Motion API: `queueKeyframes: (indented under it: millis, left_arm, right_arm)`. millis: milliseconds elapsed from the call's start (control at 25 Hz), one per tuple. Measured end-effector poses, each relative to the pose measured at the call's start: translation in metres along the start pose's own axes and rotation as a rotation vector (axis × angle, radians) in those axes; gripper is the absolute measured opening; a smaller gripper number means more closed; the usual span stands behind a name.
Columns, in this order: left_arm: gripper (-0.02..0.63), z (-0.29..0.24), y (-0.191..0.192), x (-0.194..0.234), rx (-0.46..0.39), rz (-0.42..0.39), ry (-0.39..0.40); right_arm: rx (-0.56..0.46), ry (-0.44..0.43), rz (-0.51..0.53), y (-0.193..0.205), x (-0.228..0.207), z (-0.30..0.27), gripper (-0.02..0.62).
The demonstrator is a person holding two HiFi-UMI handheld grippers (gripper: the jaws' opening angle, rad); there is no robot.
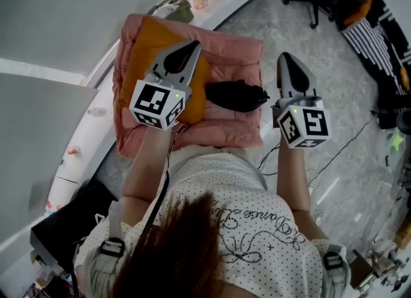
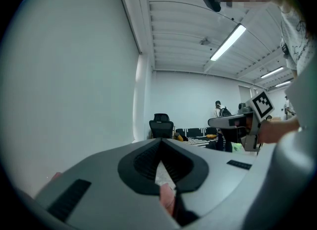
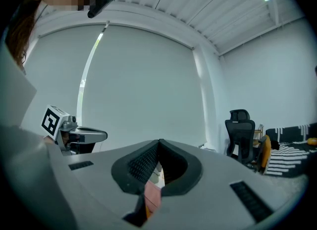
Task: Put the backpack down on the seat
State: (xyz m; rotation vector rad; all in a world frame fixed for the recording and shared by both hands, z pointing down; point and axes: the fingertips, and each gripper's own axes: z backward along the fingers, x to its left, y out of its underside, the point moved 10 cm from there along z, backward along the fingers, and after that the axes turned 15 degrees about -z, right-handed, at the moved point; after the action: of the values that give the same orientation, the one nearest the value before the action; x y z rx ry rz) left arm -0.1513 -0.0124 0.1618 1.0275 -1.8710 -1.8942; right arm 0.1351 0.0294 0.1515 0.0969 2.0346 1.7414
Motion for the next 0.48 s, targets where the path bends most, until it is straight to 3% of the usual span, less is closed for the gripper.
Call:
queueKeyframes:
  millis: [480]
  left_arm:
    - [0.003, -0.0006, 0.0028, 0.0001, 0.004, -0.003, 0.003]
  right_arm:
    - [0.001, -0.007, 0.008, -0.0006, -0.0008, -0.0014, 0.009]
